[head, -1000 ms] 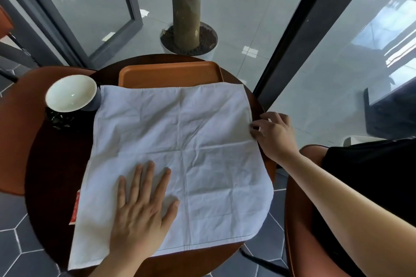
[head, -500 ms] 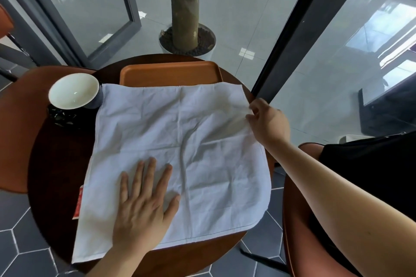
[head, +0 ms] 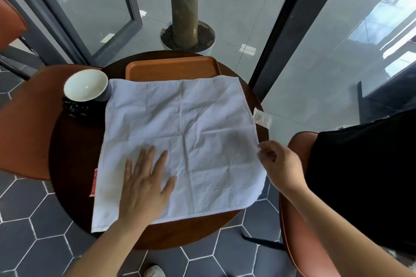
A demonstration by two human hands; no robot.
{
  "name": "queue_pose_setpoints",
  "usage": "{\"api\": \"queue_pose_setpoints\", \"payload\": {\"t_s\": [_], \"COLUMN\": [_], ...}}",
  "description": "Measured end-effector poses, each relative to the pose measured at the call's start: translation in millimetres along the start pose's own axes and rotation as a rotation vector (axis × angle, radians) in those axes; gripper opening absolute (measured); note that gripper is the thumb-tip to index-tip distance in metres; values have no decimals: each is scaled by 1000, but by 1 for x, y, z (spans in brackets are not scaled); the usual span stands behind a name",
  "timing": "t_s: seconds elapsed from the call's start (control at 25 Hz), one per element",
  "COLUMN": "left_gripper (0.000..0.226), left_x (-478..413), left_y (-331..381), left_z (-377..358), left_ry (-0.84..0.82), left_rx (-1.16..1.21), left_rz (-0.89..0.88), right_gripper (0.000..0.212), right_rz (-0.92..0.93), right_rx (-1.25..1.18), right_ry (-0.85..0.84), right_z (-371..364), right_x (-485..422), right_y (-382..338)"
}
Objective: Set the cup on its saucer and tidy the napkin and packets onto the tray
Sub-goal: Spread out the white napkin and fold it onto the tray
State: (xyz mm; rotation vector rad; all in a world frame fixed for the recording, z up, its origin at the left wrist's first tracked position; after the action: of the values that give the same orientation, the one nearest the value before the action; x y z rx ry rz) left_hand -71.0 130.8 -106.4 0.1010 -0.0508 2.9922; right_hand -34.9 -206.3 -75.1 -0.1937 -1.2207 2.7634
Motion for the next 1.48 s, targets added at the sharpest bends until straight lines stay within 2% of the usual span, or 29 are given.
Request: {"api": "queue_pose_setpoints", "payload": {"t_s": [0.12,0.24,0.32,0.4,0.48,0.6,0.68,0.8,1.04,1.2,1.36,1.48], "left_gripper": [66,62,57,48,34,36,38,38,29,21,16,24], "left_x": [18,34,47,65,86,105,110,112,107,105,110,109], "left_y": [-11,-20,-31,-50,-70,-87,-85,-81,-95,-95,-99,-104], "left_z": [6,6,7,12,15,10,8,9,1,5,12,9], "left_ry": [4,34,119,233,294,189,141,124,59,97,155,181], "left_rx": [-16,-60,-23,38,74,131,152,126,236,306,458,676], "left_rz": [7,-20,20,153,327,520,499,399,513,532,576,620], "right_gripper": [18,17,22,24,27,34,33,27,17,18,15,33], "right_rz": [199,291,210,-43,-293,-478,-542,-570,-493,-445,-468,-490], "right_rx": [147,233,175,31,-101,-180,-227,-269,-319,-324,-478,-635], "right_ry": [-155,-173,-70,32,21,-99,-108,-100,-26,-29,-29,-44], "right_z": [-20,-24,-16,-9,-10,-18,-19,-19,-6,3,5,9], "right_x": [20,29,36,48,60,68,72,75,75,74,74,75], "right_y": [-16,-18,-9,8,24,37,40,44,43,42,43,41]}}
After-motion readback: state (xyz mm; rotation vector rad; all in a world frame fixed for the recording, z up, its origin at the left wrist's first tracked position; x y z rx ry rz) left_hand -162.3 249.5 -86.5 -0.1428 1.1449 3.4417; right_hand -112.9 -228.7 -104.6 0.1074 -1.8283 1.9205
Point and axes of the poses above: each hand's wrist, its own x-axis away from the middle knuckle, its own z-axis out of the back of the hand, y = z × x, the point moved 4 cm from there along -x, towards the middle knuckle, and after that the axes turned 9 degrees about -x, right-handed, at the moved point
